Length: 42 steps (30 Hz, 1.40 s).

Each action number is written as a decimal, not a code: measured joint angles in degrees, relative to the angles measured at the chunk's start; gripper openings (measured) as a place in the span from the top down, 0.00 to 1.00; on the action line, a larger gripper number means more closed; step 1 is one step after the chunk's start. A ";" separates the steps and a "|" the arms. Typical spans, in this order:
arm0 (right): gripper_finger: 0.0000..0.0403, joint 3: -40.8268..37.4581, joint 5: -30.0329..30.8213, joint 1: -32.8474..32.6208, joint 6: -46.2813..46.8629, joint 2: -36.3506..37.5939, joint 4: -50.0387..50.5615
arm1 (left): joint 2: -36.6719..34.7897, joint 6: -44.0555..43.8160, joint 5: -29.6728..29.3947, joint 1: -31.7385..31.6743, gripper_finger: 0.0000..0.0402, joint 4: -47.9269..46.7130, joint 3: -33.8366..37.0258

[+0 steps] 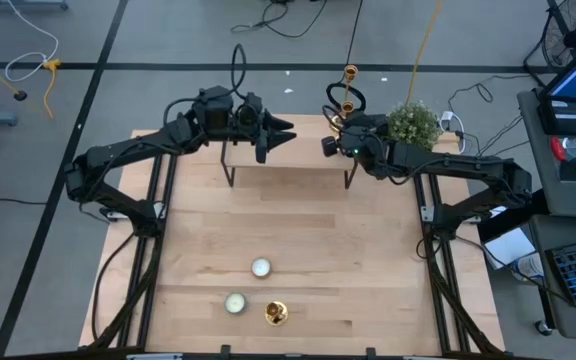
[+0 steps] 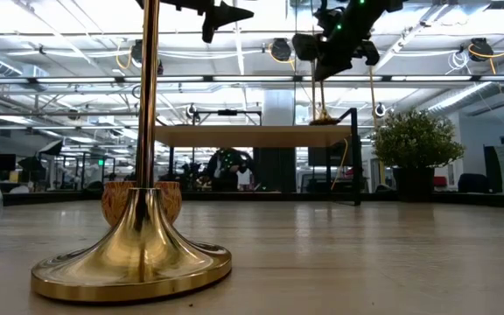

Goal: Pick & Place candle stick holders
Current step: Put the right gold candle holder on the shelf aligned with the other gold candle holder

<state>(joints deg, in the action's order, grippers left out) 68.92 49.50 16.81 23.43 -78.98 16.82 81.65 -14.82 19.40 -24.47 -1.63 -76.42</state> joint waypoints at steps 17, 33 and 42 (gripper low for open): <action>0.97 -5.99 -1.65 1.99 1.82 0.11 -8.83 | 0.00 -2.23 0.15 0.00 0.56 -0.39 0.00; 0.97 -6.12 -2.76 2.41 -0.08 0.09 -10.82 | 0.02 -2.26 0.15 0.00 0.56 -0.42 0.00; 0.97 -6.12 -2.72 2.41 -0.10 0.09 -10.57 | 0.02 -2.46 0.02 0.00 0.56 -0.42 0.00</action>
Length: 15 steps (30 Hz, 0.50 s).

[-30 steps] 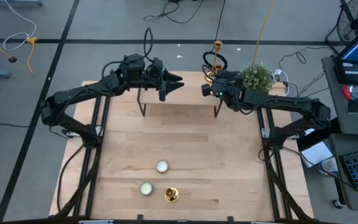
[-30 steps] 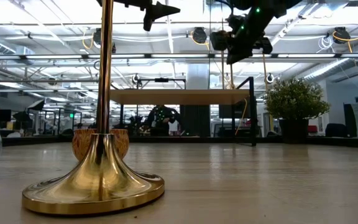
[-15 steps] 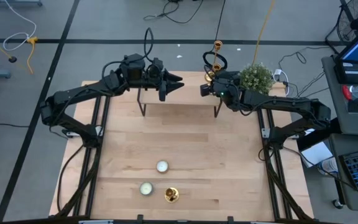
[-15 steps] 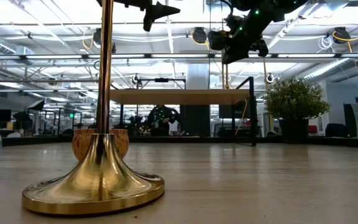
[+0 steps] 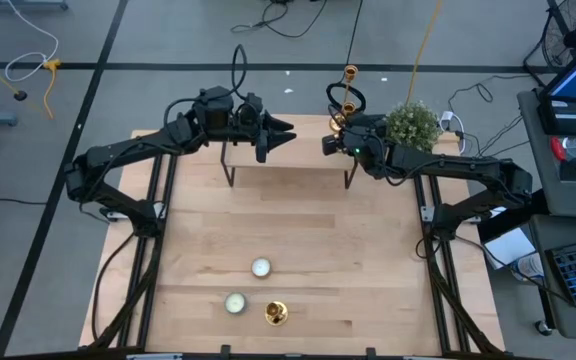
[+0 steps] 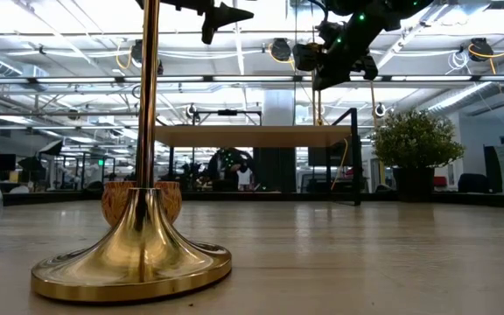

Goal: Pick & Place candle stick holders
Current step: Put the right gold candle holder on the shelf aligned with the other gold candle holder

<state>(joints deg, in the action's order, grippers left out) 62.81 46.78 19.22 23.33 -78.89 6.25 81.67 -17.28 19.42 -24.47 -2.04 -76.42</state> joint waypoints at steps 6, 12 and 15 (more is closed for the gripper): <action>0.97 0.00 1.19 -0.02 0.00 -0.02 0.43 | 0.00 -0.04 0.00 0.00 0.56 0.02 0.00; 0.97 0.00 1.18 -0.02 -0.02 -0.07 0.82 | 0.00 -0.08 -0.02 0.00 0.56 0.02 0.00; 0.97 0.00 1.15 -0.02 -0.01 -0.07 0.82 | 0.00 -0.25 -0.03 0.00 0.56 0.02 0.00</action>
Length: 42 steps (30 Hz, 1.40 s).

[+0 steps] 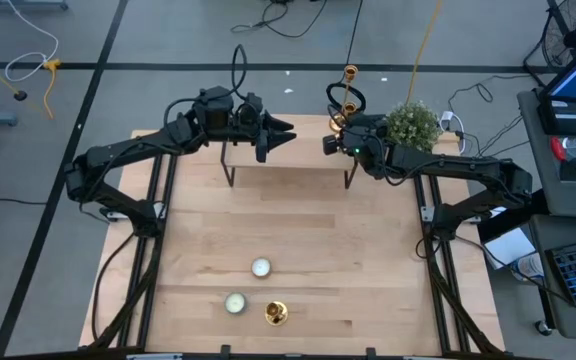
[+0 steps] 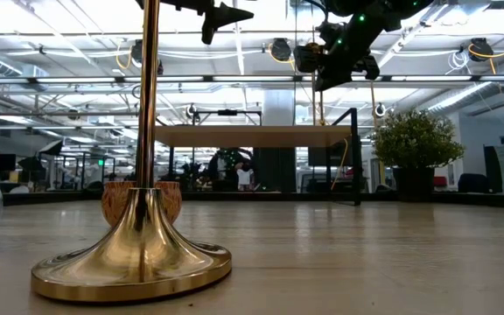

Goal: Pick & Place candle stick holders
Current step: Put the right gold candle holder on the shelf aligned with the other gold candle holder

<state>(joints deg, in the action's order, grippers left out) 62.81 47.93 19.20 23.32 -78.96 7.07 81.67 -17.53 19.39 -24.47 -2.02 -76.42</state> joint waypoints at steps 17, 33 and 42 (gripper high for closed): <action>0.90 0.00 0.04 0.00 -0.01 0.00 1.38 | 0.00 -0.56 -0.02 0.00 0.56 0.04 0.00; 0.86 0.00 -0.10 -0.04 0.08 0.00 0.88 | 0.01 -0.62 -0.04 0.00 0.56 0.09 0.00; 0.73 0.00 -0.18 -0.17 1.58 0.00 0.90 | 0.01 -0.65 -0.03 0.00 0.56 0.10 0.00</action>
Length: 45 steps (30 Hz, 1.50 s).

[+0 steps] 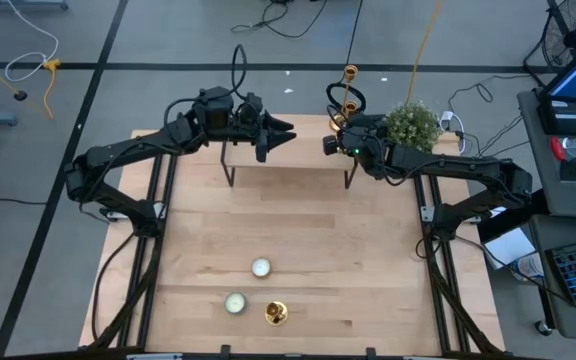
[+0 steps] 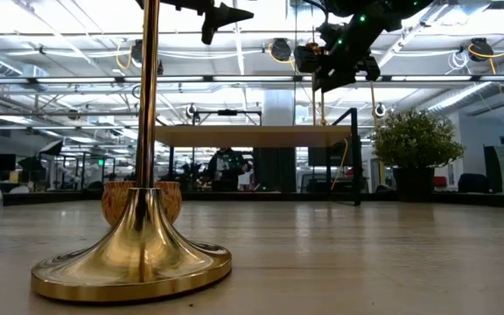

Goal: Pick & Place candle stick holders
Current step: Put the right gold candle holder on the shelf aligned with the other gold candle holder, then put the yellow patterned scented candle on the shelf aligned with the black patterned scented candle

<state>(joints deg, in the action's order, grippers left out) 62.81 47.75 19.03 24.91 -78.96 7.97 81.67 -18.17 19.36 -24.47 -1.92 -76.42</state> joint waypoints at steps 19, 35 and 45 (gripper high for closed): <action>0.64 0.00 0.10 -3.05 1.64 2.89 1.28 | 0.02 -0.07 -0.01 0.00 0.56 0.80 -0.02; 0.64 0.00 1.68 -6.64 4.91 3.75 5.95 | 0.02 -0.39 -0.01 0.87 0.56 0.93 -0.02; 0.64 0.02 1.67 -11.81 12.05 7.13 15.97 | 0.02 -0.96 -0.03 1.33 0.56 1.06 -0.02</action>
<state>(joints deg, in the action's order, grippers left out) 62.83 49.41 7.22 36.96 -71.83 23.94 81.69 -19.13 19.33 -23.14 -0.86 -76.44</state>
